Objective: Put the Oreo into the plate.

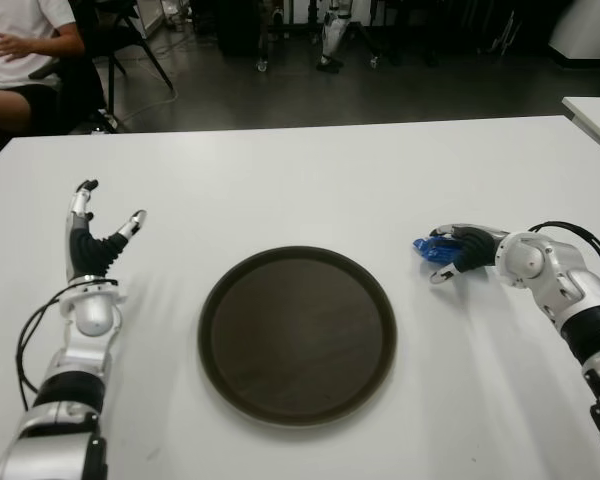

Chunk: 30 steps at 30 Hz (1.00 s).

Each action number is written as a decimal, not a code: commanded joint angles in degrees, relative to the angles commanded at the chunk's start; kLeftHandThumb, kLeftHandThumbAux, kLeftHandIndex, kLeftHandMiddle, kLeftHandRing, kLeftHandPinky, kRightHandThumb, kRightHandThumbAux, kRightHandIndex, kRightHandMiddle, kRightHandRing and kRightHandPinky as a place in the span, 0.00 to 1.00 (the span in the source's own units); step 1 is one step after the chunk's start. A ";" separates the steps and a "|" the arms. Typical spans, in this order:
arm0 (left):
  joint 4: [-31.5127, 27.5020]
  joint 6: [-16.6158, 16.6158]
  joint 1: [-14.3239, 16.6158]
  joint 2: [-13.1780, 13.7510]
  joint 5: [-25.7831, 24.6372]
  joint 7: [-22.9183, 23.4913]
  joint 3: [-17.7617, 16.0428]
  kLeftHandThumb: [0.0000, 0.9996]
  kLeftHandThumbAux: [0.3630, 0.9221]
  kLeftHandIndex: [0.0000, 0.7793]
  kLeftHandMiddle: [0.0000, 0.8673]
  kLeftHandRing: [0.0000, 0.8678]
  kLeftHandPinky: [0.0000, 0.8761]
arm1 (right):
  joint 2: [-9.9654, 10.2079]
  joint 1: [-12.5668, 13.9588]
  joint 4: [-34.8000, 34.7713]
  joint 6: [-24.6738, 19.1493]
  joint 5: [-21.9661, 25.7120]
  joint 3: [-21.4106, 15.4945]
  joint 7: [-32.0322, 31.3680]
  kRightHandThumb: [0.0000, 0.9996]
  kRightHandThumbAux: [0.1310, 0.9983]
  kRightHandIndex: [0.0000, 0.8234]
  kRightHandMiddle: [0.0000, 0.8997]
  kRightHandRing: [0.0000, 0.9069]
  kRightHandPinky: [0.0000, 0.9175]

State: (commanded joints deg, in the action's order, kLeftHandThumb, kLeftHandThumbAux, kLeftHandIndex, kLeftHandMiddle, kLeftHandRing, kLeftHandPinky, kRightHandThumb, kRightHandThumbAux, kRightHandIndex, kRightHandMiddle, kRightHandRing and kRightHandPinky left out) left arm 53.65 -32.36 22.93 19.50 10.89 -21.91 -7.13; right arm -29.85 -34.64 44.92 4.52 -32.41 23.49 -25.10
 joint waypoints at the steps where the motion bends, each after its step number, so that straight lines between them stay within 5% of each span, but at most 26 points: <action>1: -0.03 0.08 -0.02 0.01 0.04 -0.07 0.01 0.00 0.47 0.06 0.03 0.02 0.00 | -0.01 -0.04 0.02 -0.04 -0.07 0.04 0.02 0.06 0.60 0.00 0.03 0.04 0.06; 30: -3.82 1.02 -1.18 -0.32 -0.92 1.81 -0.20 0.00 0.44 0.07 0.05 0.02 0.00 | -1.38 0.63 -3.13 -1.83 -0.65 -0.33 -0.13 0.01 0.60 0.00 0.03 0.04 0.08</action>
State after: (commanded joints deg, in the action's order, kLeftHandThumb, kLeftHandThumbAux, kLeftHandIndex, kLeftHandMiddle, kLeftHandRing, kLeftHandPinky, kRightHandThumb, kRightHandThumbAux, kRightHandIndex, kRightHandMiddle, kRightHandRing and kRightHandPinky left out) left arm 49.83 -31.33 21.75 19.17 9.98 -20.10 -7.33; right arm -31.23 -34.01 41.79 2.69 -33.06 23.16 -25.23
